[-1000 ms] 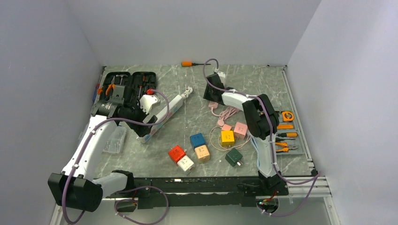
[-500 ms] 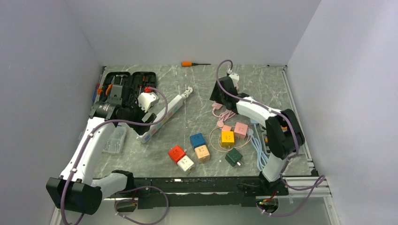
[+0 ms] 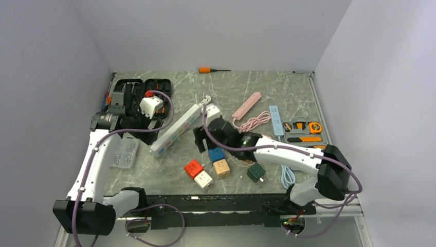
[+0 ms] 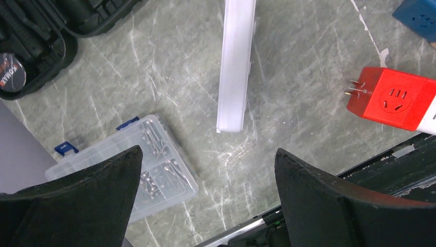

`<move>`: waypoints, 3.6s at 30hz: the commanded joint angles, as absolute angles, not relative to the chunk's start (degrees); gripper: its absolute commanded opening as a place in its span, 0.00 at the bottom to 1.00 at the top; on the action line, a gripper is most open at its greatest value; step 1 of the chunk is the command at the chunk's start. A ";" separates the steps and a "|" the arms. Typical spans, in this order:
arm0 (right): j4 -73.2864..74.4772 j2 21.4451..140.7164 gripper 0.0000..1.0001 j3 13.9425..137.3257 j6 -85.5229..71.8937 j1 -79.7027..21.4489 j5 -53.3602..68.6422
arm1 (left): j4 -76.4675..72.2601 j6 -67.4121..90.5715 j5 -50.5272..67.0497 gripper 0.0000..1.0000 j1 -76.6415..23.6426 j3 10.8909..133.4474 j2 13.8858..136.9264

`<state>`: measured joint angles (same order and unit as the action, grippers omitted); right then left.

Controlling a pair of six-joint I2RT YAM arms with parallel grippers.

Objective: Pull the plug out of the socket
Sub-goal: Pick up the plug from the center of the board.

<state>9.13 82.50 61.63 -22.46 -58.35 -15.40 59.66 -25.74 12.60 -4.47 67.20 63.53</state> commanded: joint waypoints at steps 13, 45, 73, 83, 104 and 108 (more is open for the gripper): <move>11.91 93.44 0.91 63.81 -11.12 -73.13 -12.77 | 64.65 -27.01 12.13 0.99 -1.34 61.92 55.20; 14.27 88.47 0.57 63.51 -19.00 -66.13 -26.61 | 61.73 -27.39 12.55 0.99 -1.39 60.12 55.11; 4.93 93.75 0.00 50.80 -21.03 -78.11 -18.56 | 64.59 -26.20 13.18 0.99 -1.41 64.07 54.28; 2.36 103.57 0.04 61.61 -14.55 -78.13 -14.26 | 65.17 -26.19 10.44 0.99 -1.27 62.76 56.76; 4.35 89.44 0.79 61.37 2.23 -65.17 8.51 | 64.47 -29.54 19.75 0.99 -0.18 64.28 54.43; -4.52 88.88 0.85 53.91 7.27 -60.19 12.38 | 64.73 -30.16 20.19 0.99 -0.18 63.75 53.96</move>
